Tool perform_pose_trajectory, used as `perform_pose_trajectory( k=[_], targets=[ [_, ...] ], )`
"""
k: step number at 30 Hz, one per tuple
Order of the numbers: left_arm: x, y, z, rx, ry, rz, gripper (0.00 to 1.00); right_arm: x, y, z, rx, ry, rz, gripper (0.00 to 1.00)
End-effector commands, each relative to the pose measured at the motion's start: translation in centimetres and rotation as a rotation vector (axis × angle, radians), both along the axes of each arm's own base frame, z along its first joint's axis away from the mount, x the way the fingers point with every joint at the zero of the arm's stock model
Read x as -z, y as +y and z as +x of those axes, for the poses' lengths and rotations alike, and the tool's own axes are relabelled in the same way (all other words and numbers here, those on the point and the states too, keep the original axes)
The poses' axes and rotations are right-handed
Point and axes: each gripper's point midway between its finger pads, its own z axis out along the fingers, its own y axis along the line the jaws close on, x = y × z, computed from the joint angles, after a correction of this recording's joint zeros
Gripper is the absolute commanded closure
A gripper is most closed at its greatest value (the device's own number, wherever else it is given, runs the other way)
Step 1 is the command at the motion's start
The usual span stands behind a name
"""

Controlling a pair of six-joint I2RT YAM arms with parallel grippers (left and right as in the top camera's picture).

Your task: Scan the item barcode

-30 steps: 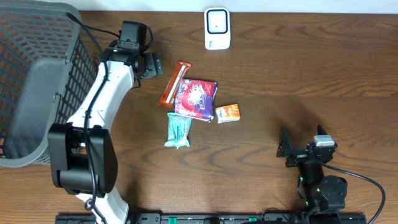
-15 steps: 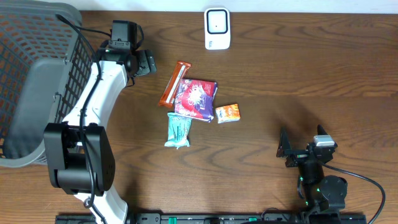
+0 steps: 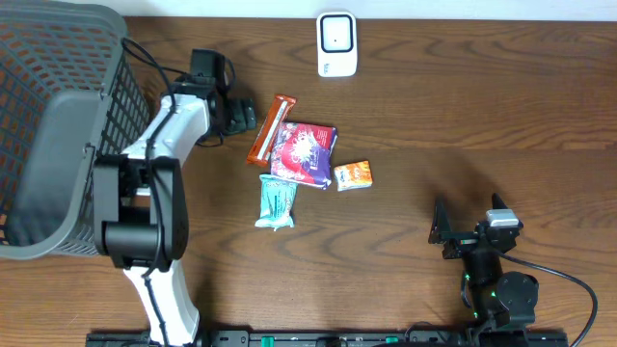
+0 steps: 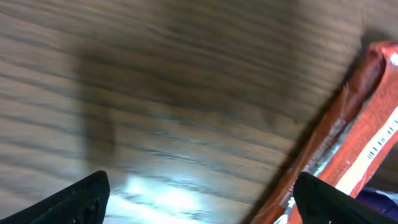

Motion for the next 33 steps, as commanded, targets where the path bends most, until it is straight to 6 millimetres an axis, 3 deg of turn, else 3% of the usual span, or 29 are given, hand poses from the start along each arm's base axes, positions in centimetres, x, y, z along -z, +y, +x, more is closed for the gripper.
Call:
perform_pose_trajectory(
  k=[1,10,19,23,28,29,33],
  targets=[
    [-0.2,-1.8,-0.2,0.062,-0.005,-0.072,0.05,0.1,0.1,0.0,-0.006,0.002,-0.012,0.01],
    [0.1,-3.0,-1.2,0.097,0.028,-0.082,0.05,0.1,0.1,0.0,-0.005,0.001,-0.012,0.01],
    [2.1,-3.2,-2.6,0.113,0.071,0.037,0.07,0.1,0.1,0.0,-0.006,0.002,-0.012,0.01],
    [3.4,-3.5,-3.1,0.126,0.100,0.066,0.27,0.1,0.1,0.0,-0.005,0.001,-0.012,0.01],
    [3.6,-3.6,-3.2,0.130,0.104,0.066,0.85,0.1,0.1,0.0,-0.006,0.002,-0.012,0.01],
    [3.4,-3.6,-3.1,0.128,0.100,0.066,0.92,0.1,0.1,0.0,-0.005,0.001,-0.012,0.01],
    [1.0,-3.5,-2.4,0.122,0.057,0.059,0.93,0.1,0.1,0.0,-0.006,0.002,-0.012,0.01]
  ],
)
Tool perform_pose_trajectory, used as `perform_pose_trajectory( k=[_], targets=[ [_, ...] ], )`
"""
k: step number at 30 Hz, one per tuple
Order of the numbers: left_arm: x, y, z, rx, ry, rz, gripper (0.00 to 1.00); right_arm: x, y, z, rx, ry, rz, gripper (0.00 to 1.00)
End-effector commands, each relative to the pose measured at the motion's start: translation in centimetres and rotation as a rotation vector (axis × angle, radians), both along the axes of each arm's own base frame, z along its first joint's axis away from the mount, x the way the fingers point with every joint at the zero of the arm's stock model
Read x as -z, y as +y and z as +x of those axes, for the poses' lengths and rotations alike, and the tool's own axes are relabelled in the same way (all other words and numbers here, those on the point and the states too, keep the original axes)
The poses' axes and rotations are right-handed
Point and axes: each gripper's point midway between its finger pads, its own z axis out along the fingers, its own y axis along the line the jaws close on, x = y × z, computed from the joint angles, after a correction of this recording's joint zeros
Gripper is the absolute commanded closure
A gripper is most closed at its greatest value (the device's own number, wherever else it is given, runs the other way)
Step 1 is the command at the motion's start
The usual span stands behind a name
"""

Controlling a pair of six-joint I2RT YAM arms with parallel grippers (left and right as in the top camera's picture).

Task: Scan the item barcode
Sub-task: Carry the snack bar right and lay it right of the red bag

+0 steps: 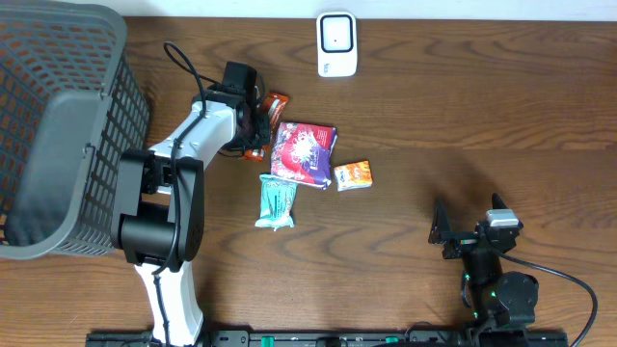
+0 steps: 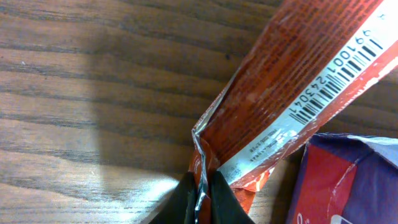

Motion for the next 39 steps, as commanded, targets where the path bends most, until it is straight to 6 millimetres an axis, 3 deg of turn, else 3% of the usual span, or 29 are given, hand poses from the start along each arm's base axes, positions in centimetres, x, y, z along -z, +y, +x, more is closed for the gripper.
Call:
perform_pose_trajectory(
  k=[1,7,12,16,19,23,32,34,36,39],
  targets=[
    [-2.2,0.9,0.5,-0.016,-0.034,0.024,0.93,0.1,0.1,0.0,-0.005,0.001,-0.012,0.01],
    [-12.1,0.8,1.4,-0.083,-0.242,-0.042,0.93,0.1,0.1,0.0,-0.006,0.002,-0.012,0.01],
    [-20.8,0.1,-0.1,-0.098,-0.413,-0.149,0.93,0.1,0.1,0.0,-0.006,0.002,-0.012,0.01],
    [-23.7,-2.7,-2.5,-0.012,-0.425,-0.265,0.93,0.1,0.1,0.0,-0.005,0.001,-0.012,0.01],
    [-23.8,-5.5,-4.0,0.068,-0.386,-0.338,0.93,0.1,0.1,0.0,-0.006,0.002,-0.012,0.01],
    [-22.3,-9.5,-5.6,0.131,-0.325,-0.379,0.93,0.1,0.1,0.0,-0.006,0.002,-0.012,0.01],
    [-15.3,-18.1,-6.1,0.280,-0.255,-0.329,0.93,0.1,0.1,0.0,-0.005,0.001,-0.012,0.01],
    [-13.9,-19.1,-6.1,0.297,-0.240,-0.327,0.92,0.1,0.1,0.0,-0.005,0.001,-0.012,0.01],
    [-12.8,-19.5,-6.2,0.304,-0.221,-0.319,0.83,0.1,0.1,0.0,-0.005,0.001,-0.012,0.01],
    [-13.0,-19.3,-6.0,0.298,-0.226,-0.320,0.42,0.1,0.1,0.0,-0.006,0.002,-0.012,0.01]
  ],
)
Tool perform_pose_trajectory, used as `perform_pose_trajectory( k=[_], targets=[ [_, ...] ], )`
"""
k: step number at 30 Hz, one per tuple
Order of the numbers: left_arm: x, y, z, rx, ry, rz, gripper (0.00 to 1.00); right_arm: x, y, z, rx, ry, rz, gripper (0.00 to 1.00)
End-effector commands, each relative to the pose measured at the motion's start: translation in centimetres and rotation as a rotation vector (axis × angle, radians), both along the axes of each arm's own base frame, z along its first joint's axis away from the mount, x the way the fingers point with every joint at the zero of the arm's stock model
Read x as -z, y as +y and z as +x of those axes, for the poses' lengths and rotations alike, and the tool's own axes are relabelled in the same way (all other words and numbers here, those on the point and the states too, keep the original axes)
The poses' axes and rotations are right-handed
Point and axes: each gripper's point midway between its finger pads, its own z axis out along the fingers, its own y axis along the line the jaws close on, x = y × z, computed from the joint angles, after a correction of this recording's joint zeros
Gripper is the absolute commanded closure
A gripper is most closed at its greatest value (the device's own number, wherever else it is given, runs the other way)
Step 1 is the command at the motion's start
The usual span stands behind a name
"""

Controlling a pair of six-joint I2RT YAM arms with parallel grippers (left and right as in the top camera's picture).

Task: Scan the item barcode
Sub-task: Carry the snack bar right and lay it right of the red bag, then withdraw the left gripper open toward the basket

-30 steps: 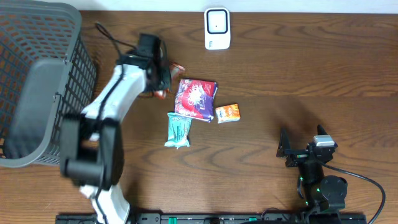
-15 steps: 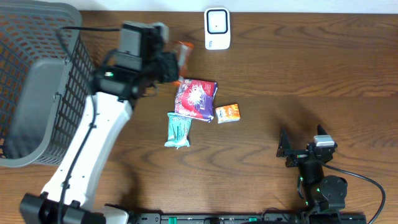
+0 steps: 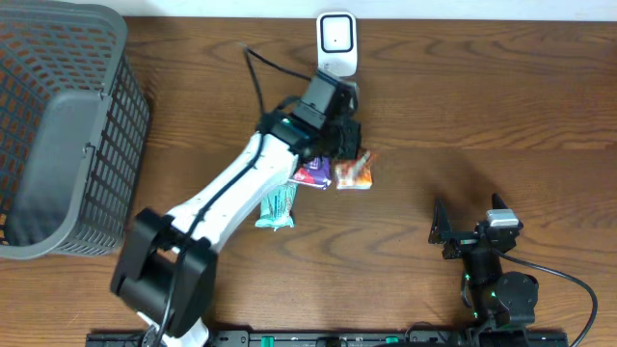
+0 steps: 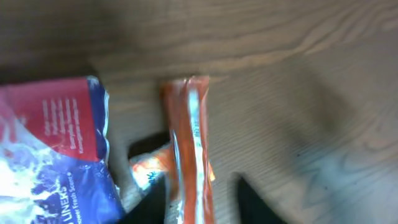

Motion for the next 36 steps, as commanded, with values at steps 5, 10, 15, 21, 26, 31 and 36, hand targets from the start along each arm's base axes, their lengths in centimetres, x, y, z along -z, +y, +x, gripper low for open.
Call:
perform_pose_trajectory(
  k=[5,10,15,21,26,31,36],
  targets=[
    [-4.9,3.1,1.7,-0.064,-0.102,-0.038,0.18,0.1,0.1,0.0,-0.006,0.002,-0.012,0.01],
    [-10.1,7.9,1.7,-0.147,-0.174,-0.060,0.15,0.1,0.1,0.0,-0.006,0.002,-0.012,0.01],
    [-12.6,13.6,-0.1,-0.256,-0.157,-0.041,0.10,0.1,0.1,0.0,-0.006,0.002,-0.012,0.01],
    [-11.7,18.1,-2.9,-0.350,-0.031,0.021,0.02,0.1,0.1,0.0,-0.006,0.002,-0.012,0.01],
    [-10.1,20.8,-3.4,-0.427,0.018,0.124,0.02,0.1,0.1,0.0,-0.005,0.001,-0.012,0.01],
    [-9.5,24.3,-3.2,-0.569,0.012,0.250,0.02,0.1,0.1,0.0,-0.006,0.002,-0.012,0.01],
    [-9.4,25.5,-3.1,-0.619,0.024,0.247,0.02,0.1,0.1,0.0,-0.005,0.001,-0.012,0.01]
  ],
)
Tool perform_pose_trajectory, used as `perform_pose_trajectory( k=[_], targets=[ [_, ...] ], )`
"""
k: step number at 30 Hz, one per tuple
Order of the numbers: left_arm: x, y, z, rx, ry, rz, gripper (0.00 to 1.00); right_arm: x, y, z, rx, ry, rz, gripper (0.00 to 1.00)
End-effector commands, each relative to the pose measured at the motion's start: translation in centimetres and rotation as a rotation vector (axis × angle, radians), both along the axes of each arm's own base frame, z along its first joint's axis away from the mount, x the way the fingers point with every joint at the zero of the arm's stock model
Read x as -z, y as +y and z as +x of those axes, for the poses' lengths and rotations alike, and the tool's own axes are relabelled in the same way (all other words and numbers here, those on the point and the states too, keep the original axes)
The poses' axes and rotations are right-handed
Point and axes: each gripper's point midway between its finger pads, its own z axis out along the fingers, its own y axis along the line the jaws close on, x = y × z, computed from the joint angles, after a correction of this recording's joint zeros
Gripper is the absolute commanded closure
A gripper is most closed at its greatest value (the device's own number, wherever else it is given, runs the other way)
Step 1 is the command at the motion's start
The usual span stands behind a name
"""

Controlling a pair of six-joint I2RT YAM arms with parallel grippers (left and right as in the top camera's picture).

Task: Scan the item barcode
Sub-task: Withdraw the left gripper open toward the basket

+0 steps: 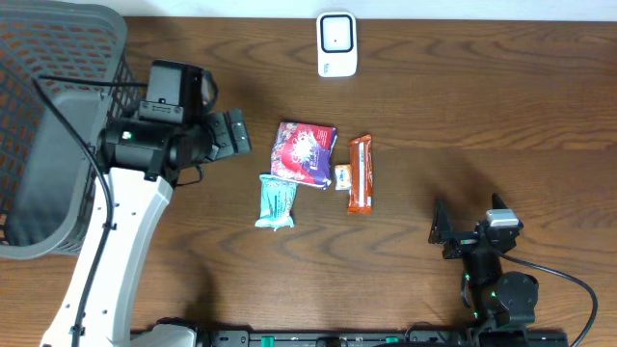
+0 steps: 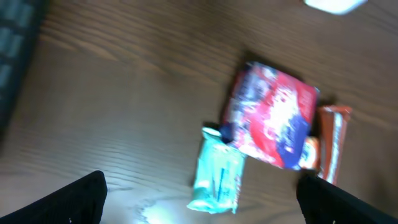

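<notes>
The orange snack bar (image 1: 360, 173) lies lengthwise on the table, right of the red-and-purple packet (image 1: 304, 152); it also shows as the orange bar (image 2: 331, 146) in the left wrist view. The white scanner (image 1: 336, 43) stands at the back edge. My left gripper (image 1: 234, 134) hangs open and empty left of the packets, near the basket. Its black fingertips (image 2: 84, 198) frame the teal packet (image 2: 217, 177) from high up. My right gripper (image 1: 443, 231) rests at the front right; its jaws are not readable.
A grey mesh basket (image 1: 48, 125) fills the left side. A teal packet (image 1: 277, 200) lies in front of the red-and-purple one, and a small orange packet (image 1: 340, 176) sits against the bar's left side.
My left gripper was shut on the orange bar just in front of the scanner. Now the bar lies on the table right of the red-and-purple packet, and the gripper is open, back near the basket.
The bar lay left of the red-and-purple packet with my left gripper open beside it. Then the gripper was shut on the bar's end. Then it held the bar close to the scanner. Now the bar lies right of the packet, released.
</notes>
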Motion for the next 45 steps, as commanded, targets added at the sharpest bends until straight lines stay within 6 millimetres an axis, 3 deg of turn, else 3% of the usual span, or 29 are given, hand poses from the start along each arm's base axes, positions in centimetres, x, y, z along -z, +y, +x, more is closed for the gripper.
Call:
perform_pose_trajectory(
  k=[1,8,35,45],
  targets=[
    [0.0,1.8,0.4,-0.083,0.002,0.033,0.02,0.1,0.1,0.0,-0.006,0.002,-0.012,0.01],
    [0.3,2.8,0.1,-0.114,0.021,0.035,0.02,0.1,0.1,0.0,-0.006,0.002,-0.012,0.01],
    [0.5,2.7,-0.5,-0.133,0.048,0.020,0.02,0.1,0.1,0.0,-0.006,0.002,-0.012,0.01],
    [-1.0,2.5,1.2,-0.133,-0.044,0.004,0.02,0.1,0.1,0.0,-0.005,0.001,-0.012,0.01]
  ],
)
